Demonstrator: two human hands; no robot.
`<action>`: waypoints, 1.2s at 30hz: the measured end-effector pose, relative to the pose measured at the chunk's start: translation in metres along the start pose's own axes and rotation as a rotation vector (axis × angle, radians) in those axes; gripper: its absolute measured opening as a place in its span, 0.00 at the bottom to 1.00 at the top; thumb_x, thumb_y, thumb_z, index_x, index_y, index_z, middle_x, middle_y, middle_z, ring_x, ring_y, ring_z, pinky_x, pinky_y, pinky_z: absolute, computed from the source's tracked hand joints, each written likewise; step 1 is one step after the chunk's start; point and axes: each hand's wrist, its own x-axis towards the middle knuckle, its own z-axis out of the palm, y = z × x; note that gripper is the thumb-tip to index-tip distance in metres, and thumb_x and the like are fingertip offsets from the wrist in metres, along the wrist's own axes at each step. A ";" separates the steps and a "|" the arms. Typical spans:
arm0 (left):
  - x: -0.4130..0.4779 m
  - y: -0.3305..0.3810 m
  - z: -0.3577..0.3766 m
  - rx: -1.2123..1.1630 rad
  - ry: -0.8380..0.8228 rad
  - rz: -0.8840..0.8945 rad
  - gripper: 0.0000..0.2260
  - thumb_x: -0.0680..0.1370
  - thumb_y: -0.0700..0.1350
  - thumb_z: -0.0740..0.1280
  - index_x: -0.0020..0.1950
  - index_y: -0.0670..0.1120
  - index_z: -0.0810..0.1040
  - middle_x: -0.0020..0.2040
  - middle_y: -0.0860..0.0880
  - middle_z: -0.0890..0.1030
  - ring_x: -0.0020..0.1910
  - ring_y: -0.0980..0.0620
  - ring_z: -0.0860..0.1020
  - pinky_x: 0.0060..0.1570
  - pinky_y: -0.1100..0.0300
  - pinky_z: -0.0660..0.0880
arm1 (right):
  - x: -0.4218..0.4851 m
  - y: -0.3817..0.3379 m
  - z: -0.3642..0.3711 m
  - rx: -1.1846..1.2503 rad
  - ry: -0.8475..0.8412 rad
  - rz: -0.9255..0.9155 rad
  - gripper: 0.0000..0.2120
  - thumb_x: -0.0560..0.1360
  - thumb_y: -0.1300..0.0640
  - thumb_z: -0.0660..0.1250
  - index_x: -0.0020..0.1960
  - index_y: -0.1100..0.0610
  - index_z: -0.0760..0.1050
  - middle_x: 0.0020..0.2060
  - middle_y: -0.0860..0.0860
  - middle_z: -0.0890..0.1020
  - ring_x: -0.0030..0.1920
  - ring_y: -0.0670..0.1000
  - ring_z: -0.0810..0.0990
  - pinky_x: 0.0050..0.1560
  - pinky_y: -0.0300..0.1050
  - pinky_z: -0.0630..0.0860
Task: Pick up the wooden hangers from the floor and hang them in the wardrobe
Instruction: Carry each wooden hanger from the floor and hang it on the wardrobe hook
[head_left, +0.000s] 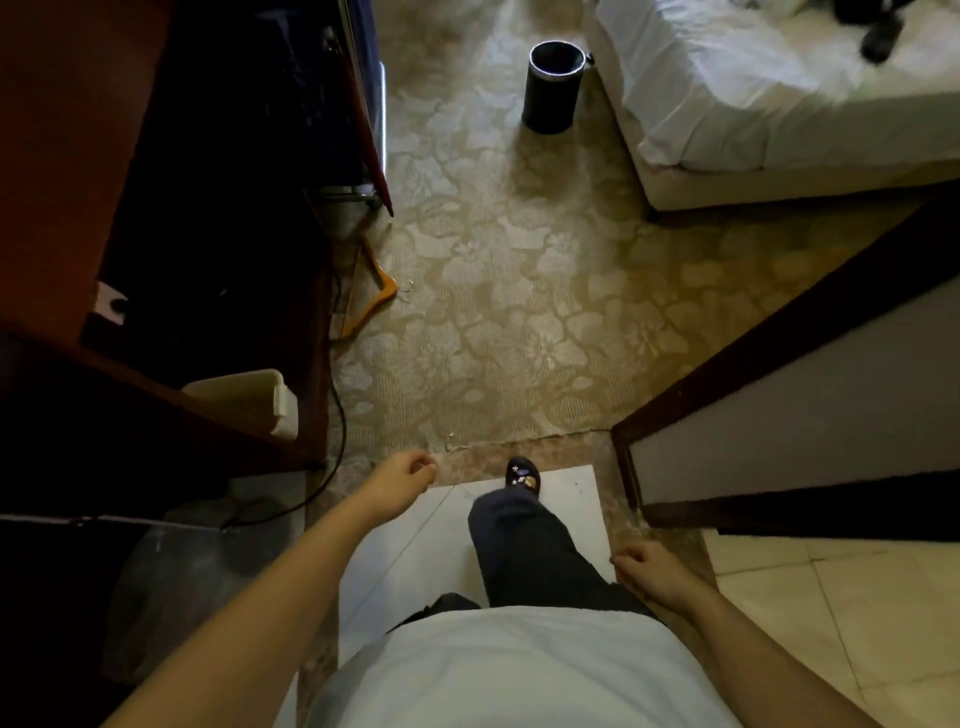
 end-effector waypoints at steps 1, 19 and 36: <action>0.013 0.008 -0.007 0.002 0.007 -0.024 0.09 0.80 0.41 0.59 0.56 0.39 0.75 0.49 0.41 0.77 0.49 0.45 0.75 0.51 0.54 0.72 | 0.014 -0.013 -0.016 -0.017 -0.002 -0.011 0.10 0.79 0.62 0.58 0.52 0.65 0.77 0.44 0.59 0.79 0.40 0.49 0.76 0.37 0.35 0.73; 0.181 0.081 -0.128 -0.149 0.067 -0.285 0.09 0.80 0.41 0.60 0.40 0.49 0.72 0.38 0.48 0.75 0.37 0.53 0.73 0.37 0.64 0.69 | 0.220 -0.355 -0.211 -0.284 -0.131 -0.274 0.12 0.80 0.59 0.57 0.57 0.63 0.74 0.42 0.55 0.77 0.42 0.52 0.75 0.37 0.38 0.72; 0.422 0.114 -0.377 -0.137 0.160 -0.296 0.09 0.80 0.43 0.60 0.55 0.40 0.75 0.46 0.44 0.77 0.44 0.49 0.74 0.40 0.59 0.67 | 0.414 -0.626 -0.195 -0.400 -0.235 -0.277 0.08 0.79 0.55 0.59 0.51 0.56 0.76 0.44 0.57 0.81 0.46 0.57 0.80 0.50 0.52 0.77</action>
